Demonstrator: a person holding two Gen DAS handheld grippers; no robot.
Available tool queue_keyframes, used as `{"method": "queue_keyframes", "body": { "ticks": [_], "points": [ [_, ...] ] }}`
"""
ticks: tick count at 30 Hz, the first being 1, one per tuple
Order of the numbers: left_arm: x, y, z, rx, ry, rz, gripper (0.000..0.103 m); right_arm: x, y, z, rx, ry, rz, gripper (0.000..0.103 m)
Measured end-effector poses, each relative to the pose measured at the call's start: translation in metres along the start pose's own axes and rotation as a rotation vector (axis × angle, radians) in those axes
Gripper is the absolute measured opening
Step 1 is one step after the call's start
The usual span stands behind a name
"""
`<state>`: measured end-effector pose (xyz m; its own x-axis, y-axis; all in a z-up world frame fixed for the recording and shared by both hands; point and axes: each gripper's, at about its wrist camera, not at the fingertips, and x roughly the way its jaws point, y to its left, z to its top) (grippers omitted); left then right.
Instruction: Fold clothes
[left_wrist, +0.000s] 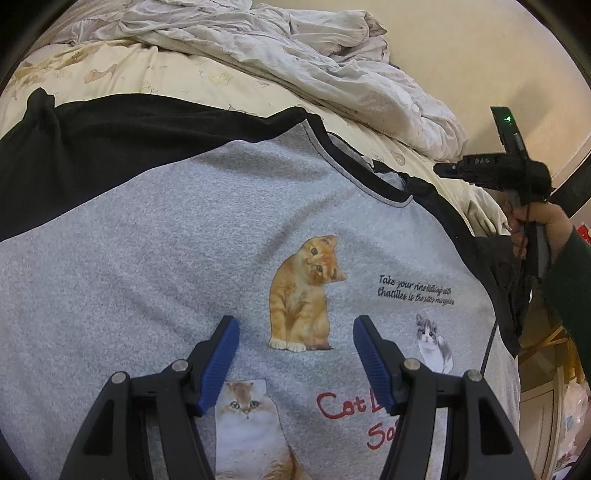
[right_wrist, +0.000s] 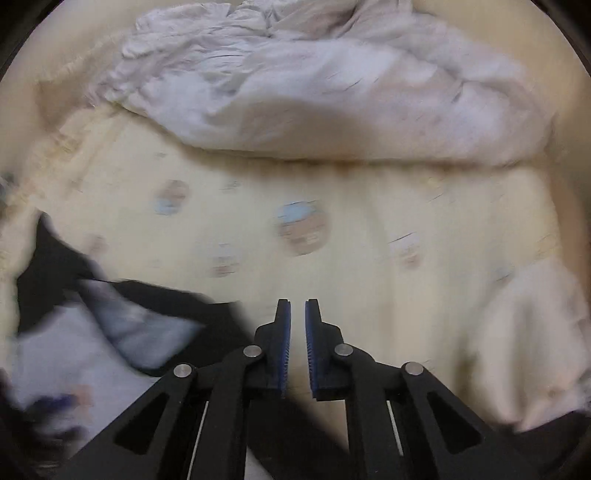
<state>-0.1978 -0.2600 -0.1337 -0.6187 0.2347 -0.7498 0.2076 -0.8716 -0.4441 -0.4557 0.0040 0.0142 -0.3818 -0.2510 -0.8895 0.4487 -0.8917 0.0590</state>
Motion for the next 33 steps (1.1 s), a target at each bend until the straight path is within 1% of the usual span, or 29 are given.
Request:
{"method": "queue_keyframes", "body": {
  "ticks": [1,2,3,4,5,7,8,10,11,12,13,14,15,17,18,21,22,23,24,26,27,28,30,32,33],
  "points": [
    [0.0,0.0,0.0,0.002,-0.001,0.0,0.065,-0.001,0.004,0.001,-0.005,0.01,0.027,0.018],
    [0.0,0.0,-0.001,0.003,-0.001,0.001,0.065,0.004,0.009,0.003,-0.02,0.039,0.044,0.034],
    [0.0,0.0,-0.001,0.005,-0.002,0.002,0.065,0.011,0.013,0.003,-0.032,0.072,0.046,0.04],
    [0.0,0.0,-0.001,0.006,-0.002,0.003,0.065,0.021,0.014,0.004,-0.044,0.102,0.047,0.044],
    [-0.001,0.0,-0.002,0.008,-0.002,0.004,0.065,0.031,0.017,0.005,-0.061,0.134,0.046,0.05],
    [-0.001,0.0,-0.001,0.008,-0.003,0.006,0.065,0.051,0.022,0.007,-0.091,0.199,0.054,0.052],
    [-0.001,-0.001,-0.001,0.008,-0.003,0.006,0.065,0.059,0.025,0.006,-0.096,0.236,0.076,0.053],
    [0.0,0.0,-0.001,0.007,-0.002,0.006,0.065,0.069,0.036,-0.001,-0.141,0.292,0.069,0.059],
    [0.0,0.0,-0.001,0.006,-0.002,0.005,0.065,0.066,0.046,-0.003,-0.205,0.267,0.031,0.057],
    [0.0,0.0,-0.001,0.005,-0.002,0.004,0.065,0.063,0.056,-0.006,-0.27,0.243,-0.006,0.05],
    [0.0,0.0,-0.001,0.005,-0.001,0.003,0.065,0.059,0.064,-0.007,-0.328,0.214,-0.045,0.039],
    [0.0,0.0,-0.001,0.003,-0.001,0.001,0.065,0.053,0.07,-0.007,-0.356,0.175,-0.085,0.019],
    [0.0,0.0,-0.001,0.002,-0.001,-0.001,0.065,0.047,0.072,-0.004,-0.355,0.136,-0.127,0.017],
    [0.0,0.001,-0.001,-0.002,0.0,-0.003,0.065,0.033,0.069,0.006,-0.33,0.036,-0.233,0.017],
    [0.0,0.001,-0.001,-0.002,0.0,-0.004,0.065,0.028,0.067,0.011,-0.313,0.0,-0.278,0.017],
    [0.001,0.001,-0.002,0.009,-0.002,0.002,0.065,0.033,0.047,0.03,-0.229,0.016,-0.325,0.017],
    [0.001,0.001,-0.001,0.008,-0.002,0.003,0.065,0.03,0.039,0.032,-0.197,0.03,-0.299,0.018],
    [0.001,0.002,-0.001,0.006,-0.002,0.004,0.065,0.027,0.03,0.034,-0.159,0.041,-0.259,0.022],
    [0.001,0.002,0.0,0.003,-0.001,0.003,0.065,0.019,0.018,0.033,-0.1,0.038,-0.184,0.025],
    [0.001,0.003,0.001,0.001,0.001,0.001,0.065,0.011,0.002,0.031,-0.01,0.045,-0.053,0.035],
    [0.001,0.004,0.001,0.001,0.001,-0.001,0.065,0.008,-0.002,0.026,0.008,0.059,-0.001,0.036],
    [0.001,0.004,0.001,-0.001,0.001,-0.001,0.065,0.004,-0.005,0.018,0.002,0.084,0.027,0.036],
    [0.001,0.004,0.001,-0.003,0.001,-0.003,0.065,0.007,-0.017,0.001,-0.039,0.139,0.024,0.036],
    [0.002,0.005,0.001,-0.003,0.0,-0.002,0.065,0.021,-0.025,-0.015,-0.039,0.211,0.049,0.036],
    [0.002,0.005,0.0,-0.001,-0.001,0.0,0.065,0.023,-0.024,-0.021,-0.055,0.225,0.057,0.036]
  ]
}}
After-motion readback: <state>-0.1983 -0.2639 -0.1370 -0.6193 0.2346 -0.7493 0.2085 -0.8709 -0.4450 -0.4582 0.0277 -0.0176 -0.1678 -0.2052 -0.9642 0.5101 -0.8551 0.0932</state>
